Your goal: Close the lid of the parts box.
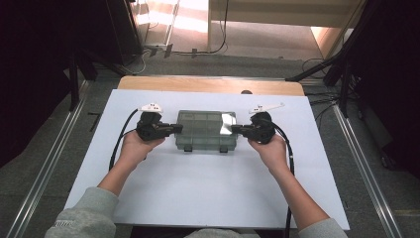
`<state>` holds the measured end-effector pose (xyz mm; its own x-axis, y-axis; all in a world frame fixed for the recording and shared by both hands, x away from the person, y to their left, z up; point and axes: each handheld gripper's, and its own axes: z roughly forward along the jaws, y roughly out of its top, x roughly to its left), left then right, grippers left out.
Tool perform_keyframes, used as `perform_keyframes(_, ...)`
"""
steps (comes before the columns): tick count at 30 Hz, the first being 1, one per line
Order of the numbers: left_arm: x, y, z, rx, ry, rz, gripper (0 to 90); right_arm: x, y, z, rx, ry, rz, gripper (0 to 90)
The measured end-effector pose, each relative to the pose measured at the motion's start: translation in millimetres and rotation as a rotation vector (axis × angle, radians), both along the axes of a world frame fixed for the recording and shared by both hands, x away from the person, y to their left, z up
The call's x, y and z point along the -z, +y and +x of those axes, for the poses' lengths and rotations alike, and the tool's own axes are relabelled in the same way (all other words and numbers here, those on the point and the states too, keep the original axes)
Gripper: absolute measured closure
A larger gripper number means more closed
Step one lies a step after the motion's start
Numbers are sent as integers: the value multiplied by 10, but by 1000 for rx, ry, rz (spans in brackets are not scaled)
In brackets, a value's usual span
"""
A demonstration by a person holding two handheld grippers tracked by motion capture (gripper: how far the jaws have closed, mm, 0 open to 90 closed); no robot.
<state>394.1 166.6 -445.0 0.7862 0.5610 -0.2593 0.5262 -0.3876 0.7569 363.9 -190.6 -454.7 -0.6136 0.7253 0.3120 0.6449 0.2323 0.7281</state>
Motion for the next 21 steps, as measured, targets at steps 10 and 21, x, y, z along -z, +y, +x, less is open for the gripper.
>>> perform_keyframes(10,99,-12,6,13,-3,22,870,134,-41,26,6,13,-18,900)
perform_keyframes(21,189,-25,9,25,1,43,870,201,-31,35,9,22,-29,900)
